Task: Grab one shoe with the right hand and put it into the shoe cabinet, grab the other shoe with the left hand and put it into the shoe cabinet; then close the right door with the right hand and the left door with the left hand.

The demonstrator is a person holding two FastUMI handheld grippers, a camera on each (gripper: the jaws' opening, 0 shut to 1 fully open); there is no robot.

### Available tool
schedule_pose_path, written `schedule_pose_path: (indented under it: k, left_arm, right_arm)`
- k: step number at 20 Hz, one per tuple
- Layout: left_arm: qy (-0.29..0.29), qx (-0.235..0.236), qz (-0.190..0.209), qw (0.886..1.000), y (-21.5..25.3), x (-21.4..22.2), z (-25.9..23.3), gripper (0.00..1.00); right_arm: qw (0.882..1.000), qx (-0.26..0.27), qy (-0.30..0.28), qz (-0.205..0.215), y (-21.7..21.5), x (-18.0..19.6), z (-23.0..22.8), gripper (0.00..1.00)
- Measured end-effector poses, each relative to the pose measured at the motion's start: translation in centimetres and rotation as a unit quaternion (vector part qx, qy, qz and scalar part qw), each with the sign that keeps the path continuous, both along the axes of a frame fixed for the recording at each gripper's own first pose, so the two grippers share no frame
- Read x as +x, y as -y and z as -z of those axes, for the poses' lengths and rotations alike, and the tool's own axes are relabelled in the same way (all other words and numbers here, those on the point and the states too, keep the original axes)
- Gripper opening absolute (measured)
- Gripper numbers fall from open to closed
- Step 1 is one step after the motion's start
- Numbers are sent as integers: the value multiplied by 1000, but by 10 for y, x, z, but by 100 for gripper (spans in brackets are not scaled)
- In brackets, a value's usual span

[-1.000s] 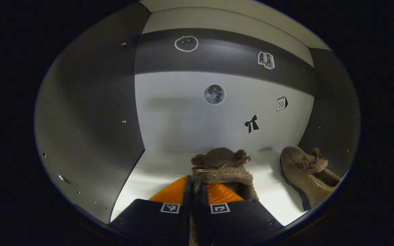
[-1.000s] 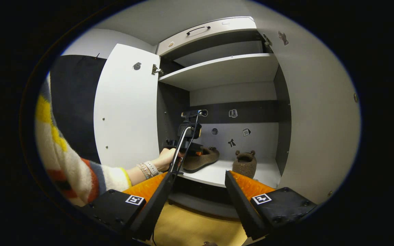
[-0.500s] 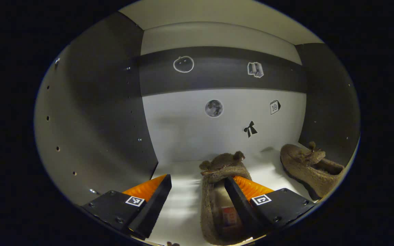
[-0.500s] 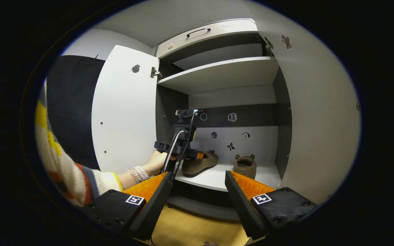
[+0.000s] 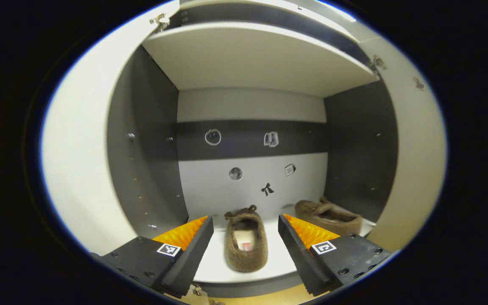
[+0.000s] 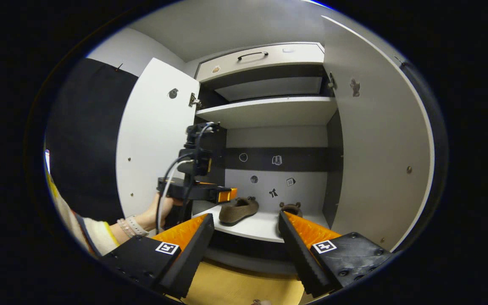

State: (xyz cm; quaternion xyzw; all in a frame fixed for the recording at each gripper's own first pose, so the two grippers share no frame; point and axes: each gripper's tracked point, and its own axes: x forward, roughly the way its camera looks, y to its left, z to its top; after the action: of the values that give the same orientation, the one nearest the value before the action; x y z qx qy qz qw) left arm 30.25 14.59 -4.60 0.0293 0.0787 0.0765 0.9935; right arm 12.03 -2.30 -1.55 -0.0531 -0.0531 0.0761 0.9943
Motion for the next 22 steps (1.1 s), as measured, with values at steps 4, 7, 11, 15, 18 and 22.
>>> schedule_pose_path:
  k: [4, 7, 11, 15, 18, 22]
  left_arm:
    - [42, -35, 47, 997, 37, -93, -35, 100]
    - [62, -74, 95, 991, 67, -152, -51, 95]
    - [94, -93, 118, 984, 84, -206, -75, 95]
    - [95, -105, 135, 981, 92, -251, -86, 95]
    - [84, -104, 127, 983, 89, -282, -87, 95]
    - [80, -112, 121, 983, 82, -316, -87, 95]
  right_arm:
    - [997, -5, 39, 67, 30, -29, -25, 100]
    - [992, -10, 56, 110, 52, -59, -41, 98]
    - [978, -45, 76, 190, 107, -101, -55, 94]
    - [964, -77, 65, 245, 159, -114, -54, 98]
    - [960, -71, 61, 265, 193, -107, -55, 98]
    - [958, -60, 51, 276, 229, -91, -54, 98]
